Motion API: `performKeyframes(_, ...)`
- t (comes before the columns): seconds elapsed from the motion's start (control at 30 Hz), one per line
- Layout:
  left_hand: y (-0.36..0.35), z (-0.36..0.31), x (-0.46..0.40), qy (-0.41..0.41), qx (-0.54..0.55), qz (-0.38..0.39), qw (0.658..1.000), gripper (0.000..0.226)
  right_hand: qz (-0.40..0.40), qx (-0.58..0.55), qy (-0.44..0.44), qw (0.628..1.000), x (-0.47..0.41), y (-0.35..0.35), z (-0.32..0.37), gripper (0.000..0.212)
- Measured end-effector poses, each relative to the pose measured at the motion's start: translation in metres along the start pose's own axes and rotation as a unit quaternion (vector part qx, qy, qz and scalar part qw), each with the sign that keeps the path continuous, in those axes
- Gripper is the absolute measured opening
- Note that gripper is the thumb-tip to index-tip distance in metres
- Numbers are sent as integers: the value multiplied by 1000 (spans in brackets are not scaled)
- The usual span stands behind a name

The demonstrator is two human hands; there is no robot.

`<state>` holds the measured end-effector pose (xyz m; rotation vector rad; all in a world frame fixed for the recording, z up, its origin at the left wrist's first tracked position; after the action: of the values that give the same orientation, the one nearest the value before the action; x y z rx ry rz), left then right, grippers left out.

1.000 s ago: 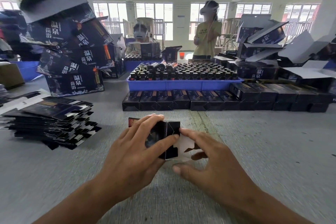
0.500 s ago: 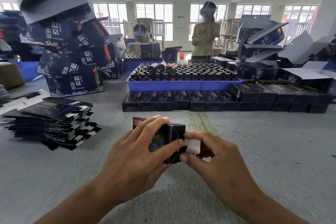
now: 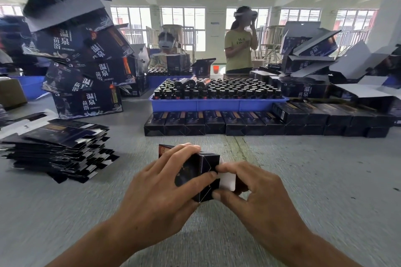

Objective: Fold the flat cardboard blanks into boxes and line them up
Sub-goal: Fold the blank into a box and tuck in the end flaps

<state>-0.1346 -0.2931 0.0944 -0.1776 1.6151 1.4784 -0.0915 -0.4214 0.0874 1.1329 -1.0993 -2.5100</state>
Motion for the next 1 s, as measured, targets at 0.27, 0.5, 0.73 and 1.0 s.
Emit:
performKeyframes(0.27,-4,-4,0,-24,-39,17,999,50,-14,4,-5,1000,0,1,-1,34)
performKeyframes(0.5,4,1,-2,-4,-49,-1,999,43,28,-143,-76,986,0,-7,-19,63)
performKeyframes(0.73,4,-3,0,-12,-36,-14,999,56,15,-250,-113,962,-2,-11,-27,27)
performKeyframes(1.0,8,-7,-2,2,22,-35,999,78,25,-235,-123,964,-2,-13,-29,20)
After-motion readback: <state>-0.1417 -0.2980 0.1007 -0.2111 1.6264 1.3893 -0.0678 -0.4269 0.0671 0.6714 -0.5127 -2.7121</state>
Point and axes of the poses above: each hand's wrist, its own x-axis away from the middle knuckle, its own y-axis out of the back of the hand, z = x × y, the point moved 10 cm from there along -x, towards the middle knuckle, and after that the axes turned 6 degrees about x, right-handed, at the moved point
